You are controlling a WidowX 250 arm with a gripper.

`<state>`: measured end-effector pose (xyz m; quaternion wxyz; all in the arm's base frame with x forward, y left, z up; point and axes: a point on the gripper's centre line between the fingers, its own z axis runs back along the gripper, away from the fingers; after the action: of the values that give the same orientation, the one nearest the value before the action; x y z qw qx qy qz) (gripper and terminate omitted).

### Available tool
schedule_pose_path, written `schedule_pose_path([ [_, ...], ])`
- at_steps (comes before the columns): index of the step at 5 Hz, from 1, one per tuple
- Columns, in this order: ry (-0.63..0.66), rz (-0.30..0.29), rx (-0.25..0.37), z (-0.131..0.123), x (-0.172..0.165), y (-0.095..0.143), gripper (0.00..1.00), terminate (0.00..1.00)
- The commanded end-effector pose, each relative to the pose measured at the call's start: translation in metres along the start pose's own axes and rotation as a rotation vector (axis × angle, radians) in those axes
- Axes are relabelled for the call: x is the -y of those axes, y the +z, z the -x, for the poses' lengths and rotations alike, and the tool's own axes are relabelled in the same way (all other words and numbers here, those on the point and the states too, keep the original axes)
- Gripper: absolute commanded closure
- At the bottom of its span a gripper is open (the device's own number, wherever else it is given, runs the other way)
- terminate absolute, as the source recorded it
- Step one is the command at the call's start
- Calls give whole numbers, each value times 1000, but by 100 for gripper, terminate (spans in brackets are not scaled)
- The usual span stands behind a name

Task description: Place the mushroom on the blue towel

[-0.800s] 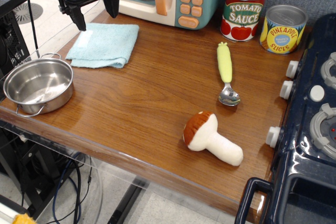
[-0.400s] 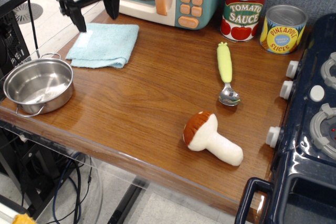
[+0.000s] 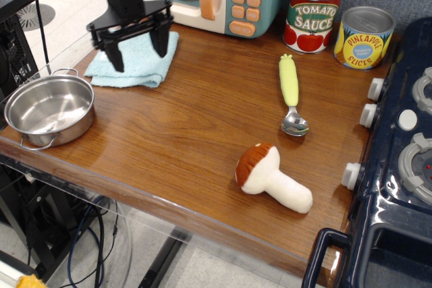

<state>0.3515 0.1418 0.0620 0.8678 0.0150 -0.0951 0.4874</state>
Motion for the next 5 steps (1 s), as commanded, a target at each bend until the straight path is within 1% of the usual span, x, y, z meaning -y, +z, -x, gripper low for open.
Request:
schedule_pose_path([
  [1,-187,107,5,59,16,42,0,0],
  [2,-338,141,-37,107,23,44,0,0],
  [3,-476,126,-15,141,22,45,0,0],
  [4,-567,133,-14,164,17,48,0,0],
  [5,-639,157,-29,183,16,45,0,0],
])
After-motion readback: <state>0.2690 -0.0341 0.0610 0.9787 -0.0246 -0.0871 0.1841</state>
